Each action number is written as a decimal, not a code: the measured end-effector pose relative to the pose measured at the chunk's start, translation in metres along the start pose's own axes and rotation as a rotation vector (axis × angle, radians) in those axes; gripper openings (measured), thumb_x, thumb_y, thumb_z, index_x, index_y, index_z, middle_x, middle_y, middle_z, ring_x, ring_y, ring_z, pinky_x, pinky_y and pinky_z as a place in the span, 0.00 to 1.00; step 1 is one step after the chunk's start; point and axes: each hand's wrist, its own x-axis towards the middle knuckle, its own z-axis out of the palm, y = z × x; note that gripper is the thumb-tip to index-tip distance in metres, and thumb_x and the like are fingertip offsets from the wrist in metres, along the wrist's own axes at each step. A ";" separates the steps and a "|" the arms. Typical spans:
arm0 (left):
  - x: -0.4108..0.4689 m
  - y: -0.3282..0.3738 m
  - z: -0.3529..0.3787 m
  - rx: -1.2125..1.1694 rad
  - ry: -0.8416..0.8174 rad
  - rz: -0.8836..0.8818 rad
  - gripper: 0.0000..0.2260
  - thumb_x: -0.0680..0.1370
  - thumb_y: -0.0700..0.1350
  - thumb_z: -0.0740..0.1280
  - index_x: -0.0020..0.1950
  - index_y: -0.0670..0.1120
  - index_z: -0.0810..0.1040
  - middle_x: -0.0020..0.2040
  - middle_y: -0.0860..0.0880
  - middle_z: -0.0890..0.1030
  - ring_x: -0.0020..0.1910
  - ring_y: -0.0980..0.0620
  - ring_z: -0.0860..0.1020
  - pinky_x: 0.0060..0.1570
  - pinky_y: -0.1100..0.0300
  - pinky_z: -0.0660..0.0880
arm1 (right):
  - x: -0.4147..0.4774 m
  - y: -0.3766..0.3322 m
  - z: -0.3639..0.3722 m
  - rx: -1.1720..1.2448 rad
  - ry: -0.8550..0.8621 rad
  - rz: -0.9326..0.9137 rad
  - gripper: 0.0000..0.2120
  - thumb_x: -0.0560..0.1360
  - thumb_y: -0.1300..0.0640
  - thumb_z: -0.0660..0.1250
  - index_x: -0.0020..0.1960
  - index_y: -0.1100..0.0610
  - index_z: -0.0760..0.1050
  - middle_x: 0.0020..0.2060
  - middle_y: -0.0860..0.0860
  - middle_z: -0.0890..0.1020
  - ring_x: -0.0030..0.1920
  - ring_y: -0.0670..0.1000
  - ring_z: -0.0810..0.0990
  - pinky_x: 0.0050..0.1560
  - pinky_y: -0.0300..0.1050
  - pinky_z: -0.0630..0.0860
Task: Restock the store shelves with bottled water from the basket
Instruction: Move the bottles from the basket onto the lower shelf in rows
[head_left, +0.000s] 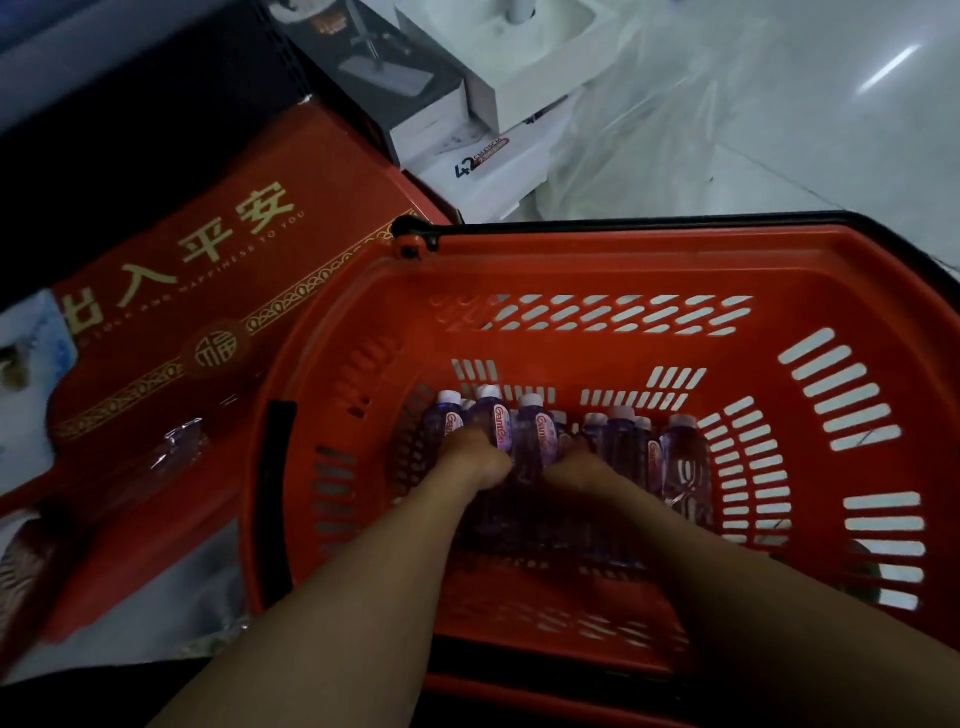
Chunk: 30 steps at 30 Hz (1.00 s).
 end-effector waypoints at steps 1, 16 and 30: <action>0.000 0.000 0.002 0.026 -0.040 0.000 0.33 0.77 0.46 0.65 0.80 0.50 0.55 0.81 0.45 0.50 0.79 0.45 0.50 0.77 0.53 0.52 | 0.003 0.000 0.002 0.005 0.016 -0.015 0.24 0.69 0.47 0.73 0.63 0.53 0.76 0.60 0.51 0.81 0.55 0.51 0.80 0.58 0.47 0.78; 0.004 -0.013 0.012 -0.388 -0.197 -0.226 0.27 0.72 0.45 0.75 0.70 0.47 0.72 0.66 0.40 0.76 0.63 0.38 0.75 0.63 0.46 0.74 | 0.012 0.005 -0.030 0.122 -0.237 0.211 0.04 0.77 0.59 0.68 0.49 0.57 0.74 0.43 0.53 0.78 0.39 0.49 0.77 0.35 0.40 0.74; -0.071 0.015 -0.084 -0.695 -0.105 0.080 0.12 0.76 0.36 0.71 0.58 0.46 0.77 0.43 0.49 0.83 0.39 0.52 0.80 0.41 0.57 0.78 | -0.084 -0.069 -0.083 0.204 0.066 -0.153 0.15 0.66 0.67 0.76 0.51 0.59 0.79 0.48 0.56 0.84 0.49 0.56 0.83 0.47 0.48 0.80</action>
